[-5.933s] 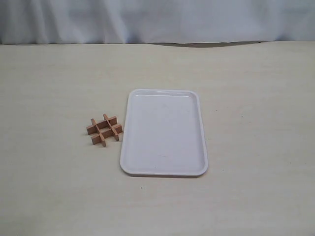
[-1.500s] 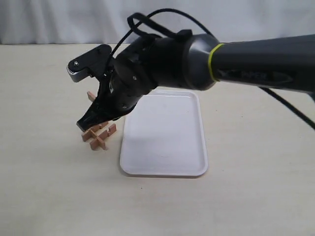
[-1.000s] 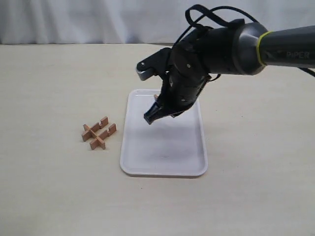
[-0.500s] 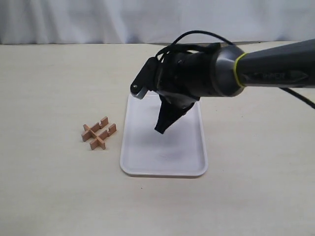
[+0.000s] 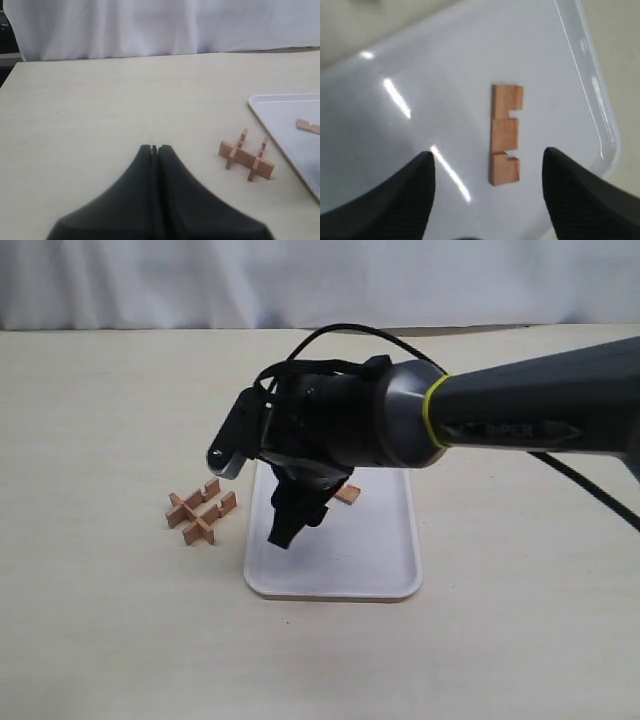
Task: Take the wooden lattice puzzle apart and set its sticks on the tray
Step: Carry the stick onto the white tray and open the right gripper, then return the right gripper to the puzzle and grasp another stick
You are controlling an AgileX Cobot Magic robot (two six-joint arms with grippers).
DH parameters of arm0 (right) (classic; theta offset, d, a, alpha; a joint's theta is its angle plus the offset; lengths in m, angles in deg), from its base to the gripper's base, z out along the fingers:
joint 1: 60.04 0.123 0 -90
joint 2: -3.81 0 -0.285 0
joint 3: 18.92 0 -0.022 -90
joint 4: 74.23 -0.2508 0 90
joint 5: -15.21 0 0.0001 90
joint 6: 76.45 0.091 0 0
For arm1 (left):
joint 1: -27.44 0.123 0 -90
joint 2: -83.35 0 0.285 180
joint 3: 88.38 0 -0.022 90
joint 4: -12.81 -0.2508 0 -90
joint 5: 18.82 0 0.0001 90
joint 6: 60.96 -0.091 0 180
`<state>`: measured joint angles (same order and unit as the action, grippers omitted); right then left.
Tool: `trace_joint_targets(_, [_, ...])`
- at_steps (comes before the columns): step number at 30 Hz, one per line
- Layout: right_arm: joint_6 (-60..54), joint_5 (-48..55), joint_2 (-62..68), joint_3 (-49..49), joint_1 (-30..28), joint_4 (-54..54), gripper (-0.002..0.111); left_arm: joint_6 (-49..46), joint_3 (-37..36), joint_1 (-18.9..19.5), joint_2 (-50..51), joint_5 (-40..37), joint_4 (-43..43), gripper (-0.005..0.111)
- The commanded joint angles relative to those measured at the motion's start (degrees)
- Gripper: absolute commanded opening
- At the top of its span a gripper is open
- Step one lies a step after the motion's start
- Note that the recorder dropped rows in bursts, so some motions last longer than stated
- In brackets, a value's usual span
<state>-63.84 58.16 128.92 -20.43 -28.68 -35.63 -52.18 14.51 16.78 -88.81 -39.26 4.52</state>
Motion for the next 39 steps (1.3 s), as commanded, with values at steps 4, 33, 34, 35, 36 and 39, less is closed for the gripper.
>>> trace_joint_targets(4, [-8.41,1.81,-0.22,-8.20,1.89,-16.45,0.059,0.06,-0.10,0.02,-0.05,0.48,-0.13,0.000])
trace_joint_targets(33, [-18.86,-9.36,9.60,-11.87,2.12,-37.22,0.054,0.06,-0.10,0.02,-0.05,0.48,-0.13,0.000])
trace_joint_targets(34, [-18.86,-9.46,9.74,-11.87,2.12,-36.40,0.051,0.06,-0.10,0.02,-0.05,0.48,-0.13,0.000])
trace_joint_targets(35, [-18.86,-9.60,9.84,-11.87,2.12,-35.69,0.047,0.06,-0.10,0.02,-0.05,0.48,-0.13,0.000])
trace_joint_targets(36, [-18.86,-9.60,10.14,-11.87,2.12,-34.58,0.043,0.06,-0.10,0.02,-0.05,0.48,-0.13,0.000])
trace_joint_targets(39, [-17.65,-9.84,10.77,-11.87,2.12,-32.27,0.032,0.06,-0.10,0.02,-0.05,0.48,-0.13,0.000])
